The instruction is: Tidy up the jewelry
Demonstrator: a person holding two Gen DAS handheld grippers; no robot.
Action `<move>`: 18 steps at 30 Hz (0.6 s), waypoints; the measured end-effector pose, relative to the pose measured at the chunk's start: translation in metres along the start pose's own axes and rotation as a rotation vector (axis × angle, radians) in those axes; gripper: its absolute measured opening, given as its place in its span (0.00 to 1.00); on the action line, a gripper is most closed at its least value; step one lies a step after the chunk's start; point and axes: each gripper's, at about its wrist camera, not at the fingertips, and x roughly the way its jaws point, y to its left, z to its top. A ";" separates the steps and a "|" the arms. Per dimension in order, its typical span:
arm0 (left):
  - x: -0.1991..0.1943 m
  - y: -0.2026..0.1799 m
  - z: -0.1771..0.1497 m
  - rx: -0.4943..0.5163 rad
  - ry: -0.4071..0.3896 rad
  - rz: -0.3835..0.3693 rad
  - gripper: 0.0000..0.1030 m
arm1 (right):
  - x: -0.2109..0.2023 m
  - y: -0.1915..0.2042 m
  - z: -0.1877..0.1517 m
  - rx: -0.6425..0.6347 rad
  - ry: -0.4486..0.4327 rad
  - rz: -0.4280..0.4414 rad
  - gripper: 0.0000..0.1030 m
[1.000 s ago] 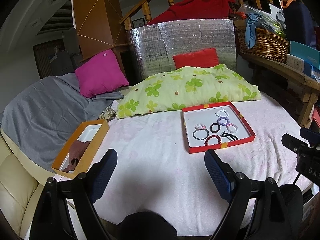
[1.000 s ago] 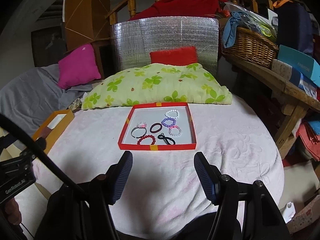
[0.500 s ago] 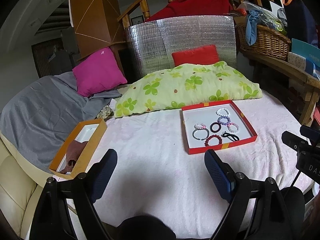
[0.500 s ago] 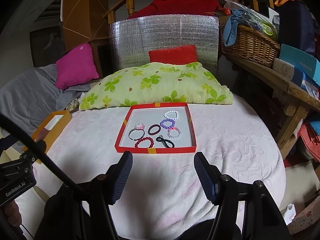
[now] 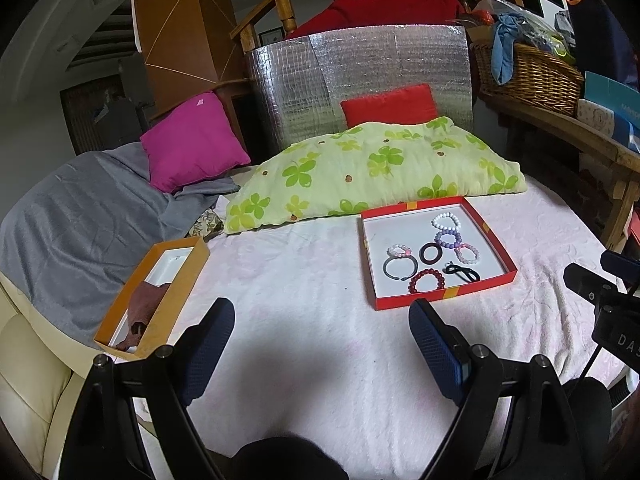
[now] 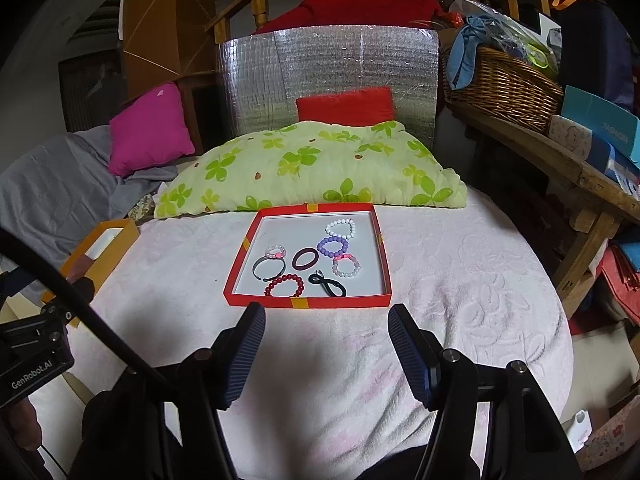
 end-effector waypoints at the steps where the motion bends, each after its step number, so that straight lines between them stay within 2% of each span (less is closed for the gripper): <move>1: 0.001 0.000 0.000 0.000 0.001 -0.001 0.86 | 0.001 0.000 0.000 -0.002 0.001 0.000 0.66; 18: 0.023 -0.005 0.005 -0.001 0.031 0.006 0.86 | 0.024 0.002 0.007 -0.010 0.014 0.012 0.66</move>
